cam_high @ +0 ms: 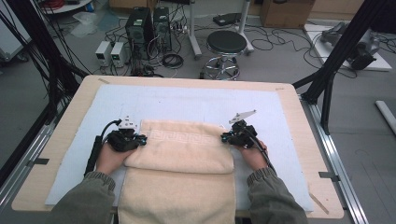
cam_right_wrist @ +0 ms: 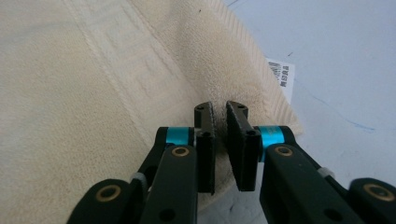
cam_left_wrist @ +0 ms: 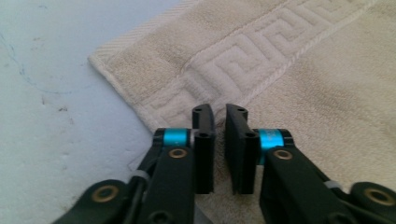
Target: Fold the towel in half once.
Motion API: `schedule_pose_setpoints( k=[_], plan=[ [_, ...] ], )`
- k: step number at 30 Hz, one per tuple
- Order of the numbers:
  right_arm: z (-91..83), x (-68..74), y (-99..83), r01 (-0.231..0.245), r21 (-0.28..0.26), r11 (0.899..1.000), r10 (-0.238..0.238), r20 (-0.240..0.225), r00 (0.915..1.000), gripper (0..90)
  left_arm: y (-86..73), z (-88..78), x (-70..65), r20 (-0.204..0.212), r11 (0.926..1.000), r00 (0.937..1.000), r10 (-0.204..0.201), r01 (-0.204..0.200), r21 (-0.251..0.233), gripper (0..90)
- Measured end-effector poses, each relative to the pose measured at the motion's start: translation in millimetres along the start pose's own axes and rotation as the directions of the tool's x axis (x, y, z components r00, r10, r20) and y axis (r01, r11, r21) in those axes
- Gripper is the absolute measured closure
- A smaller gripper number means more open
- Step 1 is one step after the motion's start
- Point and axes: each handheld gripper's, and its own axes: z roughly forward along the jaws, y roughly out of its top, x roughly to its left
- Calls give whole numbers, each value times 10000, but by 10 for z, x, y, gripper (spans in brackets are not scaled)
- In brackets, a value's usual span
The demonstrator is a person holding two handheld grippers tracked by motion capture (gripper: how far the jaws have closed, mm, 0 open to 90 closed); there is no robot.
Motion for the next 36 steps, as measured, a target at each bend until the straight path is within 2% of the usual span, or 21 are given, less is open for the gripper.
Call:
schedule_pose_setpoints(
  k=[4,6,10,13,16,19,22,26,28,29,30,32,34,36],
  plan=[
    [-41,-2,2,-25,-11,10000,25,-307,9995,841,7,-41,7,62,9997,9997,-248,248,-77,863],
    [-96,6,17,52,-259,9997,-62,-417,9991,841,17,-93,12,183,9988,9991,-375,380,-300,865],
    [-270,44,82,212,-621,9978,-248,-572,9981,841,51,-269,-12,397,9964,9989,-239,270,-801,866],
    [-439,118,149,467,-869,9951,-531,-730,9959,841,63,-451,-49,570,9899,9981,-218,295,-1384,865],
    [-629,235,216,840,-1140,9899,-948,-935,9911,842,42,-659,-122,739,9800,9972,79,70,-1990,865],
    [-833,392,232,1277,-1386,9821,-1436,-1114,9833,841,-14,-858,-229,743,9729,9961,471,-289,-2296,865],
    [-1014,579,190,1836,-1588,9701,-2045,-1271,9706,841,-134,-1028,-372,837,9663,9925,890,-656,-2490,864],
    [-1195,859,40,2190,-1819,9586,-2496,-1672,9538,841,-392,-1174,-584,1169,9681,9860,1190,-891,-2341,864],
    [-1245,1007,-72,2320,-2003,9519,-2732,-2115,9384,841,-529,-1232,-690,1390,9698,9814,1327,-995,-2228,863],
    [-1265,1085,-140,2363,-1983,9512,-2792,-2279,9328,839,-591,-1258,-745,1540,9704,9780,1404,-1051,-2172,861],
    [-1279,1151,-209,2423,-1994,9495,-2886,-2518,9237,833,-645,-1283,-798,1707,9713,9742,1475,-1101,-2110,859],
    [-1304,1239,-328,2342,-2072,9498,-2894,-2988,9094,788,-715,-1329,-871,1929,9720,9676,1630,-1240,-1997,824],
    [-1345,1253,-401,2163,-2192,9514,-2777,-3074,9102,747,-723,-1357,-893,1918,9722,9662,1723,-1355,-1908,733],
    [-1359,1217,-422,1999,-2285,9528,-2633,-2942,9187,720,-690,-1356,-862,1755,9704,9679,1802,-1457,-1926,715]
  ],
)
